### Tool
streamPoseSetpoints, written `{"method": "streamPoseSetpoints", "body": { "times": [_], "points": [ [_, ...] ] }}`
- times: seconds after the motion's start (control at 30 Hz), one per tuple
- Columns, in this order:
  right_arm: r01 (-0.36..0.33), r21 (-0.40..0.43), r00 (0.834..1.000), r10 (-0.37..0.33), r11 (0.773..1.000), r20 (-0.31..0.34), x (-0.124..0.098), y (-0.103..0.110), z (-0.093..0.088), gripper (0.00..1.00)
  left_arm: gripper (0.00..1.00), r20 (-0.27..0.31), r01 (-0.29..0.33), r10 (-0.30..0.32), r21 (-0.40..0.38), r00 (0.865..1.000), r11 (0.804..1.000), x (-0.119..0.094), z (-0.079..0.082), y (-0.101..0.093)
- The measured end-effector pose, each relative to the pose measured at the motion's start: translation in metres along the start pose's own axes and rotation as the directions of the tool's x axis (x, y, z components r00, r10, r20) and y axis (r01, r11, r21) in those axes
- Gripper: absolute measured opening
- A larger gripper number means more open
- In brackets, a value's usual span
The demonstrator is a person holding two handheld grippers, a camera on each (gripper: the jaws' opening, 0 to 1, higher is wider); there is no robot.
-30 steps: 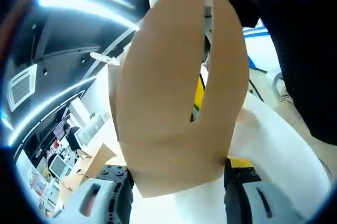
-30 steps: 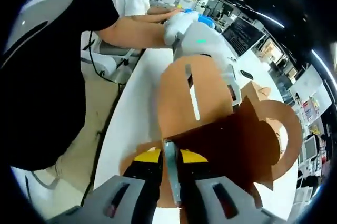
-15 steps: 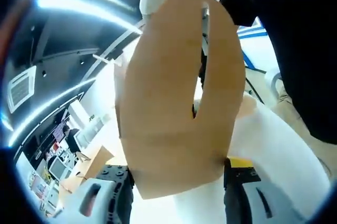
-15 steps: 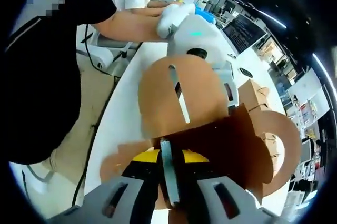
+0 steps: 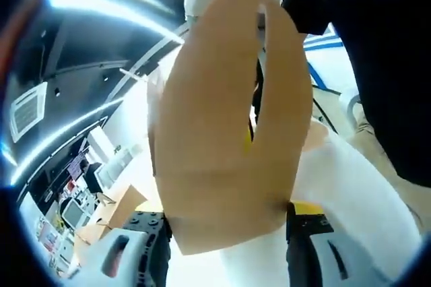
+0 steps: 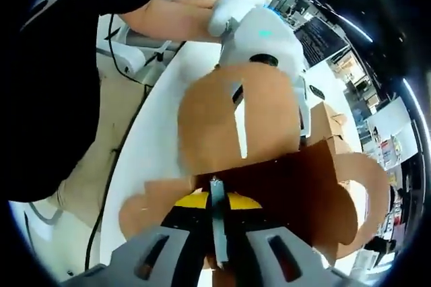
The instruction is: Pick up one paper box from the group, open the paper box, and remove the item inside
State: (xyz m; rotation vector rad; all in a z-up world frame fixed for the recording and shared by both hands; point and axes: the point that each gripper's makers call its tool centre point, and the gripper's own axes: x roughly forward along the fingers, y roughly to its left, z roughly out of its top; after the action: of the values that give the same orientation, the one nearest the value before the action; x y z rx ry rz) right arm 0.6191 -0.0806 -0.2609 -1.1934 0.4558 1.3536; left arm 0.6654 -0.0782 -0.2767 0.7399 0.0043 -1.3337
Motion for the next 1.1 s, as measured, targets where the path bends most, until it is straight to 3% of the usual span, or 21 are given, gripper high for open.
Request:
{"method": "streamPoseSetpoints", "body": {
  "times": [0.3, 0.37, 0.5, 0.73, 0.93, 1.0, 1.1],
  "points": [
    [0.03, 0.069, 0.995, -0.036, 0.997, 0.092, -0.011, -0.008, 0.001, 0.09, 0.69, 0.027, 0.0, 0.005, -0.17, 1.0, 0.986, -0.004, -0.009, 0.003],
    [0.049, 0.076, 0.992, -0.058, 0.996, 0.116, -0.015, -0.012, 0.002, 0.09, 0.69, 0.032, -0.005, 0.012, -0.23, 0.999, 0.973, -0.005, -0.012, 0.004],
    [0.108, 0.092, 0.983, -0.12, 0.99, 0.137, -0.02, -0.025, -0.001, 0.09, 0.68, 0.101, 0.0, 0.039, -0.357, 0.994, 0.934, -0.008, -0.01, 0.013],
    [0.197, 0.15, 0.959, -0.222, 0.969, 0.176, -0.031, -0.043, -0.006, 0.09, 0.67, 0.122, -0.062, 0.128, -0.438, 0.984, 0.897, -0.014, -0.014, 0.032],
    [0.22, 0.165, 0.944, -0.253, 0.961, 0.211, -0.039, -0.048, -0.002, 0.09, 0.66, 0.058, -0.12, 0.159, -0.42, 0.986, 0.9, -0.023, -0.019, 0.035],
    [0.22, 0.168, 0.943, -0.254, 0.961, 0.215, -0.038, -0.049, -0.002, 0.09, 0.65, 0.008, -0.176, 0.195, -0.395, 0.981, 0.902, -0.027, -0.027, 0.038],
    [0.217, 0.172, 0.946, -0.251, 0.961, 0.204, -0.032, -0.047, -0.003, 0.09, 0.59, -0.039, -0.24, 0.247, -0.421, 0.968, 0.875, -0.032, -0.036, 0.042]
  ]
}}
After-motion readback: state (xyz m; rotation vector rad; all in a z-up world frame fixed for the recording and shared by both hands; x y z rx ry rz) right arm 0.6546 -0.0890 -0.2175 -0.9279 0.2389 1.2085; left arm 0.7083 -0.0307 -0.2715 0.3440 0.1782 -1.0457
